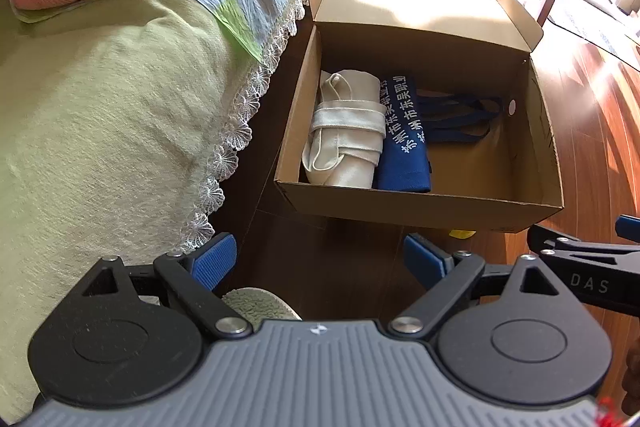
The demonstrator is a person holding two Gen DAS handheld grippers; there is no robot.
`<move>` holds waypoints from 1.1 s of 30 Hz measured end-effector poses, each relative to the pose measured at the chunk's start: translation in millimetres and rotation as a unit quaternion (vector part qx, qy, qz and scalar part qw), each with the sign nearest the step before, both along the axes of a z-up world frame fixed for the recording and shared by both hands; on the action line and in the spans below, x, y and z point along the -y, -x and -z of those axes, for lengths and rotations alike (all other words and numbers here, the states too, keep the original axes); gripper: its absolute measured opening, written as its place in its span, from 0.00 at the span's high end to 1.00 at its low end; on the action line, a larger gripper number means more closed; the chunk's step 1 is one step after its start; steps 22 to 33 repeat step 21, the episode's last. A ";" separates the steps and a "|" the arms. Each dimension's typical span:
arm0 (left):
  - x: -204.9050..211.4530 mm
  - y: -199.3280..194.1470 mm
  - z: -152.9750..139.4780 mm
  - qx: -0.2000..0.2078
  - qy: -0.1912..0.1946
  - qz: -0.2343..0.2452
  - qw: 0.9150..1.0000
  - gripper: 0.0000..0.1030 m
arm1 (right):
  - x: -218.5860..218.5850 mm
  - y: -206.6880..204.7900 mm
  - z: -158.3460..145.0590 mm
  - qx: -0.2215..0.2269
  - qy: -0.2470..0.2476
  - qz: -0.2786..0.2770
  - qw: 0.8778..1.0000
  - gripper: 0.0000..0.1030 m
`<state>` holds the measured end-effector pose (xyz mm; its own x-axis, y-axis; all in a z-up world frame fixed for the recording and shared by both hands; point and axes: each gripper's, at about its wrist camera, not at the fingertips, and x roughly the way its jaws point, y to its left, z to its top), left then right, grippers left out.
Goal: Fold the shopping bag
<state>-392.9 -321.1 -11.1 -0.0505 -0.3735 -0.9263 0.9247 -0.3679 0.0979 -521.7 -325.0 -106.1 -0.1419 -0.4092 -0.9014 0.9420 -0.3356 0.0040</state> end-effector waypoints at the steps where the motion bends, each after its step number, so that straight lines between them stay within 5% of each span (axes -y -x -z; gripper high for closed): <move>1: -1.6 -1.2 -1.9 -0.001 0.002 -0.001 1.000 0.11 | -0.2 -1.3 -1.1 -0.001 0.001 -0.001 1.000 0.01; 33: 11.9 -25.0 6.2 0.007 -0.001 -0.034 0.999 0.11 | 27.3 -26.5 -6.5 -0.005 0.009 -0.033 0.999 0.01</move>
